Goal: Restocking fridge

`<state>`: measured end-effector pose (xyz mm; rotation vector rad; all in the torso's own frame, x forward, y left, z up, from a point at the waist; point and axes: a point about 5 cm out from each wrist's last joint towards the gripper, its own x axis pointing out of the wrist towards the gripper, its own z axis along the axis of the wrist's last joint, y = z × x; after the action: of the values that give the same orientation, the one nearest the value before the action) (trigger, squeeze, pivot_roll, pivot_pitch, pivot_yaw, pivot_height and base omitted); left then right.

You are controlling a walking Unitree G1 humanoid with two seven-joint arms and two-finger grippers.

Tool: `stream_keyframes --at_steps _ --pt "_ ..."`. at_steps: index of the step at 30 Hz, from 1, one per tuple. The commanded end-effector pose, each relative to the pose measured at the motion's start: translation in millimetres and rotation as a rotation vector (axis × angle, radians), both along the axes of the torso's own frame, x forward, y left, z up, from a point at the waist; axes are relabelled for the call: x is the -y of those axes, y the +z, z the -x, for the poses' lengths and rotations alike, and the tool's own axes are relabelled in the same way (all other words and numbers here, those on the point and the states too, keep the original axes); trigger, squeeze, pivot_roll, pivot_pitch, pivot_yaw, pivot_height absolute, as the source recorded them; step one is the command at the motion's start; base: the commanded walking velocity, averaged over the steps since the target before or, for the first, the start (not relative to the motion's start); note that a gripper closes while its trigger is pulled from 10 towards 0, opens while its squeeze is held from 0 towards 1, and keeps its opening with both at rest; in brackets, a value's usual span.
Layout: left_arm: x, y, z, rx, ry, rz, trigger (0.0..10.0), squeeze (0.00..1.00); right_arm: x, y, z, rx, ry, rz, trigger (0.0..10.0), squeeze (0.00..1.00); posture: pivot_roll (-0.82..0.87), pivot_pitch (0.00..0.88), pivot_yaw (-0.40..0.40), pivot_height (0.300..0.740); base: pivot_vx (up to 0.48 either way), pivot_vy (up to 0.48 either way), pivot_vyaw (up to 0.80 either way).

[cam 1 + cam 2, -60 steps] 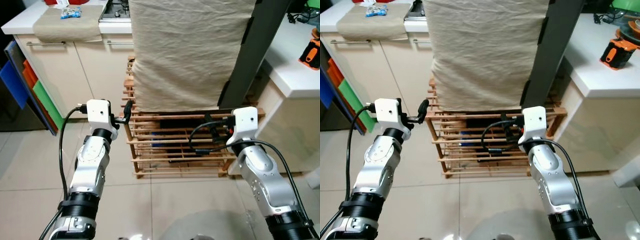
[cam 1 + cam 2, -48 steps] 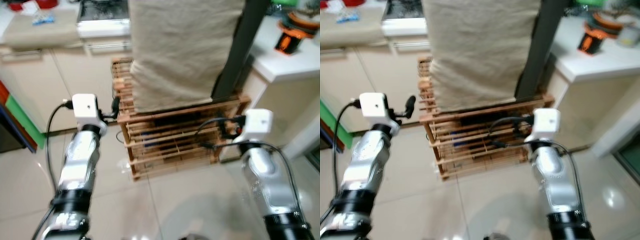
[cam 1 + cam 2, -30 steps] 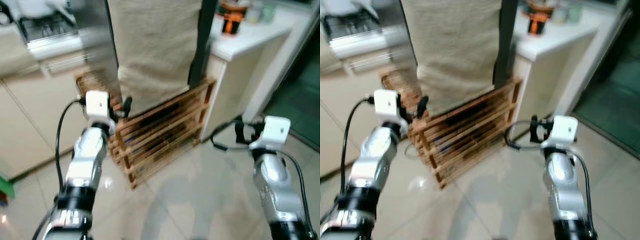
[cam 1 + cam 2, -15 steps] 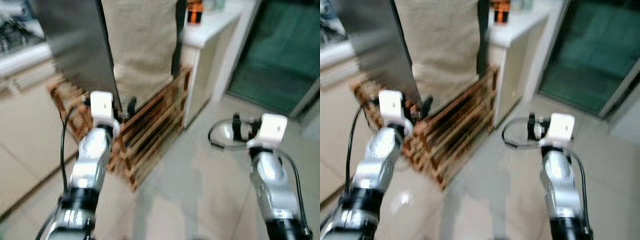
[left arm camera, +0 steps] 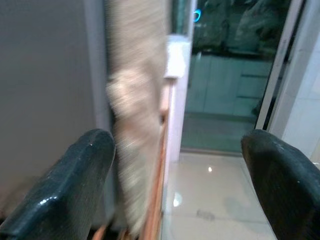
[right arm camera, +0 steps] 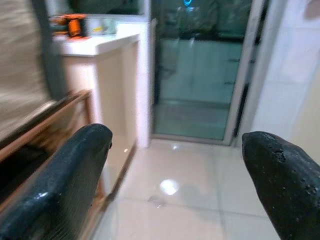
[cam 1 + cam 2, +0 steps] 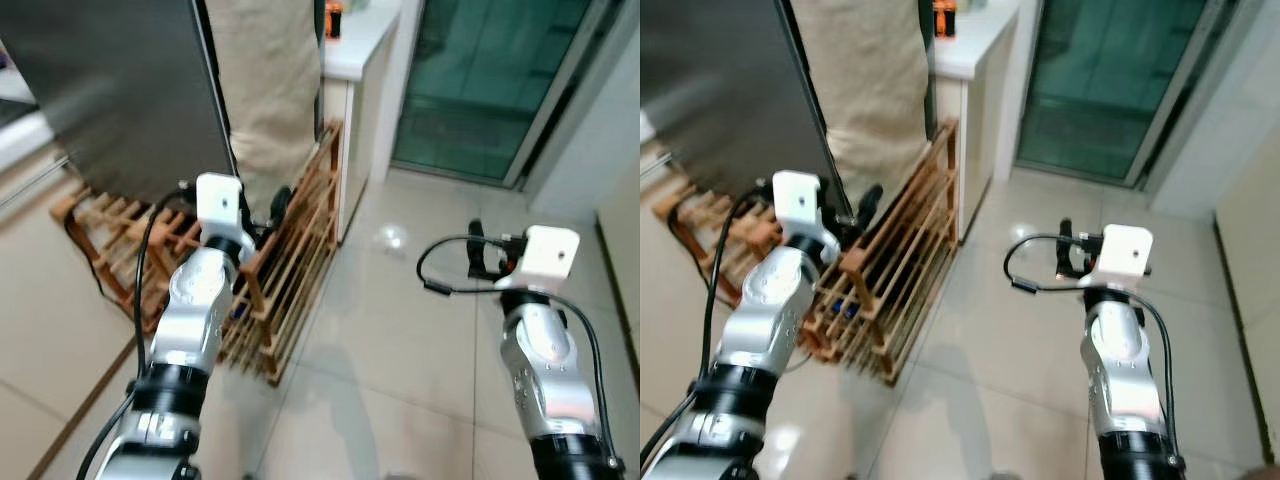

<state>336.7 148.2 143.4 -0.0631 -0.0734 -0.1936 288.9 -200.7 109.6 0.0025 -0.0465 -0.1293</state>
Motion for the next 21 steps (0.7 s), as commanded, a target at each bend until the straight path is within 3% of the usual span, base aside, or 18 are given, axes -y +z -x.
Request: stream_keyframes --at_steps 1,3,7,15,21 --pt "-0.9 -3 -1.7 -0.055 0.047 0.075 10.0 0.00 -2.3 7 -1.9 0.033 0.015 0.024 10.0 1.00 -0.16 0.000 0.040 0.740 0.000 0.000 0.00" --pt "4.3 -2 -0.8 -0.058 0.037 0.108 10.0 0.00 -5.4 8 -2.8 0.037 0.030 0.031 10.0 1.00 -0.16 0.000 0.038 0.740 0.000 0.000 0.00" --pt "7.4 0 1.4 -0.032 0.019 0.086 10.0 0.00 -8.1 8 -3.2 0.036 0.045 0.041 10.0 1.00 -0.16 0.000 0.034 0.740 0.000 0.000 0.00" --pt "3.1 5 2.2 0.003 0.026 0.112 10.0 0.00 -10.2 7 -4.5 0.035 0.056 0.045 10.0 1.00 -0.15 0.000 0.031 0.740 0.000 0.000 0.00" --pt "9.1 16 0.1 0.054 0.019 0.060 10.0 0.00 -12.2 8 -6.1 0.041 0.061 0.051 10.0 1.00 -0.15 0.000 0.035 0.740 0.480 0.000 0.00"
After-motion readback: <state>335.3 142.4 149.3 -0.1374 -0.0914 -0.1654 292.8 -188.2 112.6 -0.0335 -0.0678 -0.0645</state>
